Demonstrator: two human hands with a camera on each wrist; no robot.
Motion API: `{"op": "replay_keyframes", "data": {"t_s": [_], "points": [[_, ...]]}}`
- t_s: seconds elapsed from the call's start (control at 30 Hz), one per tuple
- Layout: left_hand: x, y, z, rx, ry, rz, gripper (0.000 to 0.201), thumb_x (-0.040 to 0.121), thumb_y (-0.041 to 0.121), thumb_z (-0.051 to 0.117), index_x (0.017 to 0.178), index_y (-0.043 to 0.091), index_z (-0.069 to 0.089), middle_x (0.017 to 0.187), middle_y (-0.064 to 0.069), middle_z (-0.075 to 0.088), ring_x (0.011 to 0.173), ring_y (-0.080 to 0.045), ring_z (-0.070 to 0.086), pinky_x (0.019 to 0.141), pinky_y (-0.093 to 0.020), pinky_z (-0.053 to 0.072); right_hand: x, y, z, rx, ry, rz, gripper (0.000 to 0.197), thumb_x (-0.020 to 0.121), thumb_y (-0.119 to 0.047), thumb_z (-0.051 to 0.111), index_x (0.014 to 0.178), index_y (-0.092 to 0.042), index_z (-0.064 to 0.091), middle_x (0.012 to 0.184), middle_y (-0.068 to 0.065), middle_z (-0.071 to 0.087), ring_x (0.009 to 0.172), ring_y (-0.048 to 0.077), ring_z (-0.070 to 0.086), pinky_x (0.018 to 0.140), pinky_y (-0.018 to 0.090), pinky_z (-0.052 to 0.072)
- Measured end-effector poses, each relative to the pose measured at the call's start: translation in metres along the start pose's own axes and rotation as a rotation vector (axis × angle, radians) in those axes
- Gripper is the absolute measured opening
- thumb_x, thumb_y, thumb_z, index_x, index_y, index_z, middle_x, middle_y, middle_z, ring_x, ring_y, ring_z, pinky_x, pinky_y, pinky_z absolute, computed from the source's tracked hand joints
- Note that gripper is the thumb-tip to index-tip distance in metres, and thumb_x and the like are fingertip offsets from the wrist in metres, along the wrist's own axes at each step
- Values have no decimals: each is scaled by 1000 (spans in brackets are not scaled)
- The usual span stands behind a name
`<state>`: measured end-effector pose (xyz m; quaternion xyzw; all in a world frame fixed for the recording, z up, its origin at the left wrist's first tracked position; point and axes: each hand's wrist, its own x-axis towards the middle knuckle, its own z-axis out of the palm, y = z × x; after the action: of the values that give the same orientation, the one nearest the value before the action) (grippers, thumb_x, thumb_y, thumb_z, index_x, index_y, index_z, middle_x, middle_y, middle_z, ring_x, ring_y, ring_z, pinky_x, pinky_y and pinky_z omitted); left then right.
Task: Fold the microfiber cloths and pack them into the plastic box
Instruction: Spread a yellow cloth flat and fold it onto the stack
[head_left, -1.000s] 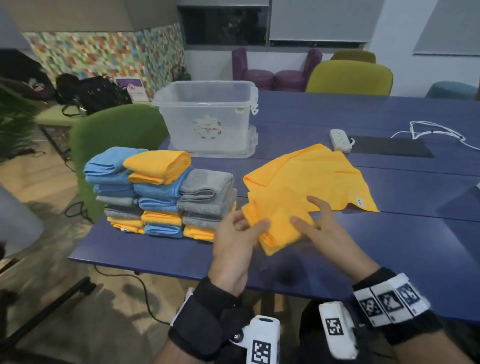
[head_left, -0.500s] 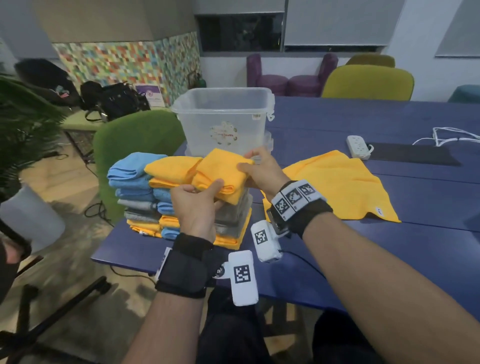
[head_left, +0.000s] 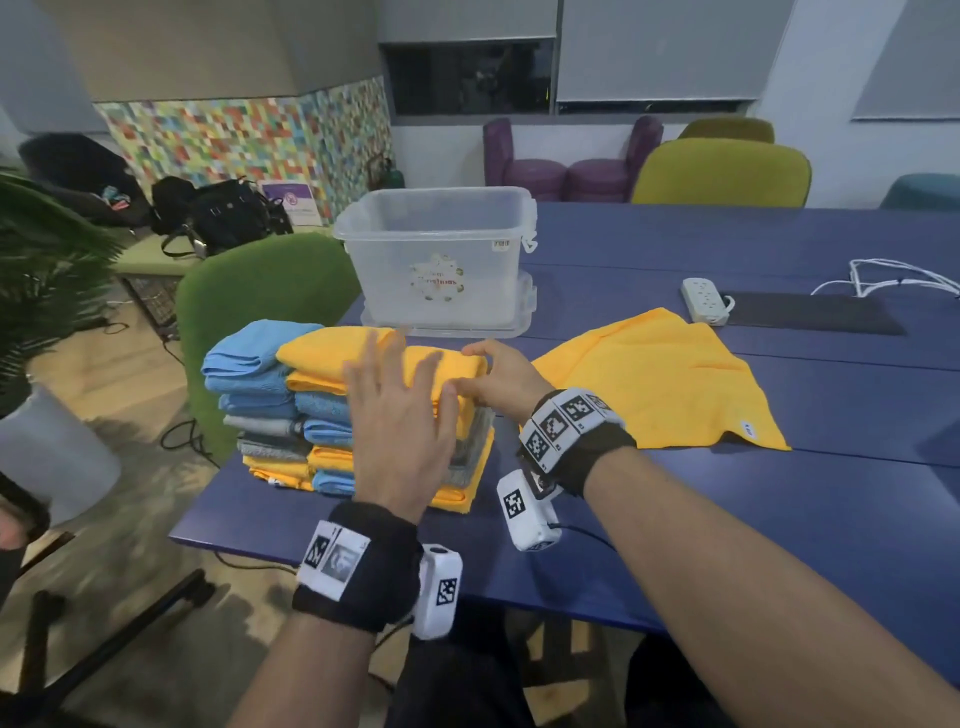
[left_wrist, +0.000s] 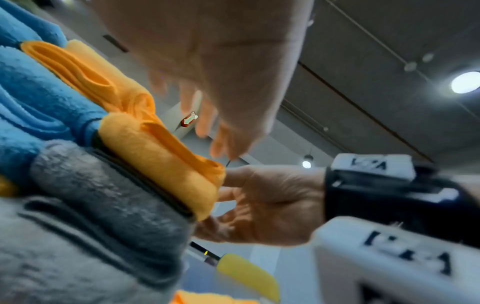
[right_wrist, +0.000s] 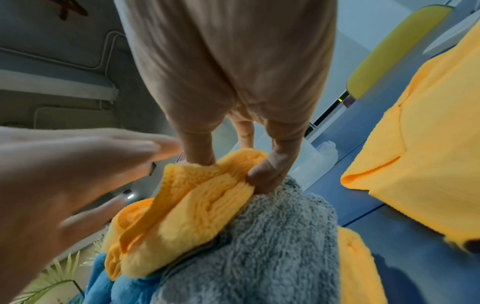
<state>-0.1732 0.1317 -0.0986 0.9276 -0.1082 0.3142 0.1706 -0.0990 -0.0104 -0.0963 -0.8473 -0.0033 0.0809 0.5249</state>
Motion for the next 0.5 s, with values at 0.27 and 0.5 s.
{"op": "replay_keyframes", "data": {"t_s": [0.27, 0.5], "points": [[-3, -21, 33, 40, -485, 70, 55, 110, 34, 30, 155, 4, 35, 159, -14, 42, 152, -29, 31, 126, -45, 14, -6, 7, 5, -259, 35, -108, 60, 90, -32, 72, 143, -14, 50, 141, 8, 56, 130, 24, 51, 105, 33, 42], [7, -11, 23, 86, -530, 56, 53, 111, 34, 32, 155, 5, 35, 162, -12, 36, 152, -27, 28, 125, -45, 13, -19, 34, -38, -154, 6, -17, 65, 97, -55, 56, 152, -24, 41, 132, 2, 60, 118, 22, 60, 105, 40, 46]]}}
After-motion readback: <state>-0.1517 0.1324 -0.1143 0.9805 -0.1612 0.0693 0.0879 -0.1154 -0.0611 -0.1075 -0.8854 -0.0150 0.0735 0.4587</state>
